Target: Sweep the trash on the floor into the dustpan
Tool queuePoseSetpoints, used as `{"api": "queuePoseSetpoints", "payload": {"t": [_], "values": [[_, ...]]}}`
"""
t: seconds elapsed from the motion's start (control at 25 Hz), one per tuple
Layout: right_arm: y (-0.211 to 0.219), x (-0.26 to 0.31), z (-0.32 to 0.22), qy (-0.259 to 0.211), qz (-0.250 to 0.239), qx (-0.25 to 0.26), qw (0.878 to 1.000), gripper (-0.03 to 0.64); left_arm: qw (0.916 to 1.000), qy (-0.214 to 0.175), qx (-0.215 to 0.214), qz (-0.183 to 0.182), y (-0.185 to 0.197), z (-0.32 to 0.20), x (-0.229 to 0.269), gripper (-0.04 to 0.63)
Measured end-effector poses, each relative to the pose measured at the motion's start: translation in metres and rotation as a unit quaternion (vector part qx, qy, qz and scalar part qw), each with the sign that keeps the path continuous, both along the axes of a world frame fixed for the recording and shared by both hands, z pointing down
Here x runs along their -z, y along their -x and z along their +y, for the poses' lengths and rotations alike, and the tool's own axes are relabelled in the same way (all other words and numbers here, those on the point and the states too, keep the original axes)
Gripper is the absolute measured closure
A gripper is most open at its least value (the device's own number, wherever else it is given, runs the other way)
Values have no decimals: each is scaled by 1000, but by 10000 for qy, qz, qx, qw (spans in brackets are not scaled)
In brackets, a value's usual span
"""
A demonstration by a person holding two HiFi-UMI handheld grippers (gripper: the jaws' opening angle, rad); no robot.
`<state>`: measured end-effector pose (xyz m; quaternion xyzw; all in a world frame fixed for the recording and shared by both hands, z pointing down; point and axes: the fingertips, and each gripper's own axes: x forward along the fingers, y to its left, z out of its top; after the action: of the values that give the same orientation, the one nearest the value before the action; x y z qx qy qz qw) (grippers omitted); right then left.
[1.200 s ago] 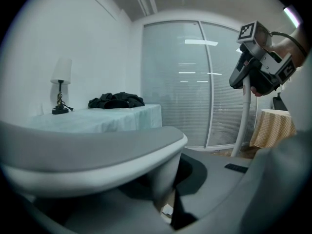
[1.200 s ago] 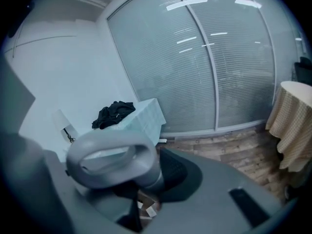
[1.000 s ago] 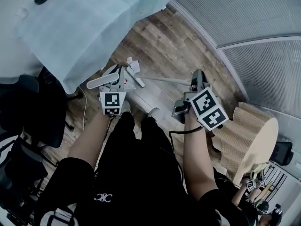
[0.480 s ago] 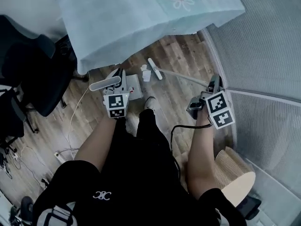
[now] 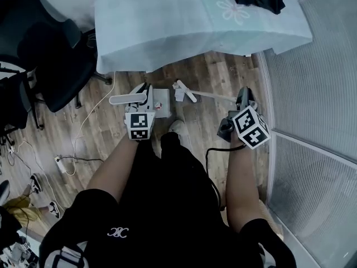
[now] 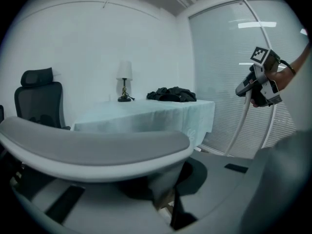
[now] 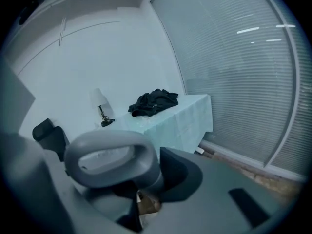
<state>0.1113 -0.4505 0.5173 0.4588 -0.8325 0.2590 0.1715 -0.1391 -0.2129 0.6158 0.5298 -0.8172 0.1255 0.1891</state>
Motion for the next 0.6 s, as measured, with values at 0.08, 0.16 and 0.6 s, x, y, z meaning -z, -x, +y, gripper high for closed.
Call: {"api": "queuePoseSetpoints", "payload": {"t": [0.08,0.16,0.6], "values": [[3,-3,8,130,-45,97,9999,560,10000,15,40,-12,-1,2,-1,565],[8,-7,21,302,-68,148,9994,560,10000,27,75,-18,-1,3,-2,565],[10,6,50,656,-122,113,9977,557,9999,-48,123,3,2,16,-1,565]]}}
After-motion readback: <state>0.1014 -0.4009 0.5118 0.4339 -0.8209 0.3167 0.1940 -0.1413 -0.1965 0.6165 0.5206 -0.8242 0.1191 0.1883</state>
